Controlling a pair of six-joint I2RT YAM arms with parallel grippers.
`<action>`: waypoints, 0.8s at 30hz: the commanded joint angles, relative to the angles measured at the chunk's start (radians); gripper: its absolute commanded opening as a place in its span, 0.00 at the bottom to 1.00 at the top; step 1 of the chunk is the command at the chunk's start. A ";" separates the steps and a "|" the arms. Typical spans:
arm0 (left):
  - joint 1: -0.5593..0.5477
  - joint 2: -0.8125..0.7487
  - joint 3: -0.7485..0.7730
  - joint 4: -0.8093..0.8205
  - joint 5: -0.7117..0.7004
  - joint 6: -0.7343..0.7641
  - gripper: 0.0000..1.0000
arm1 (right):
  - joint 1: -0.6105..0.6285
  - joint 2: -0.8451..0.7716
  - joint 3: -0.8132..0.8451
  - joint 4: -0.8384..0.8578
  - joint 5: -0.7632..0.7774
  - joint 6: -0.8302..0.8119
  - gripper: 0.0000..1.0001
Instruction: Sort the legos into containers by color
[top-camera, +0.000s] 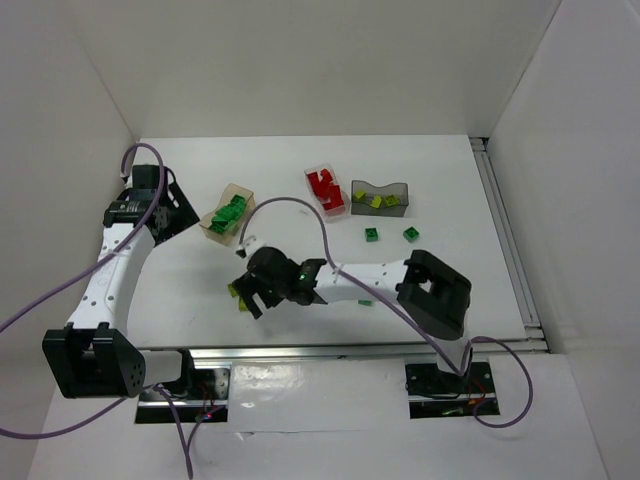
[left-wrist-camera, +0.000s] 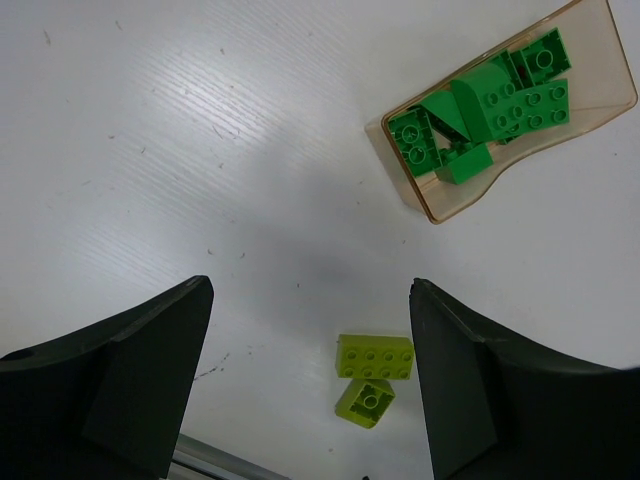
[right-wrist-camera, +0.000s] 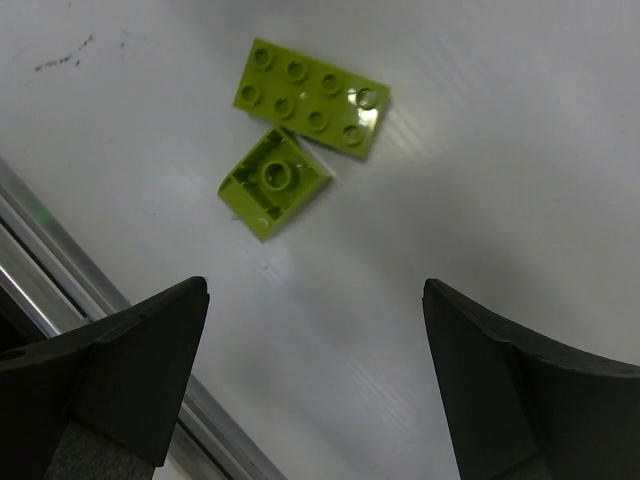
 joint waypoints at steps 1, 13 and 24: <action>0.003 -0.016 0.027 -0.004 -0.031 0.006 0.89 | 0.029 0.041 0.073 0.021 0.005 0.014 0.95; 0.012 -0.026 0.007 -0.004 -0.020 0.006 0.89 | 0.076 0.218 0.213 0.004 -0.004 0.024 0.89; 0.012 -0.035 -0.002 0.005 -0.020 0.006 0.89 | 0.076 0.311 0.339 -0.139 0.172 0.125 0.56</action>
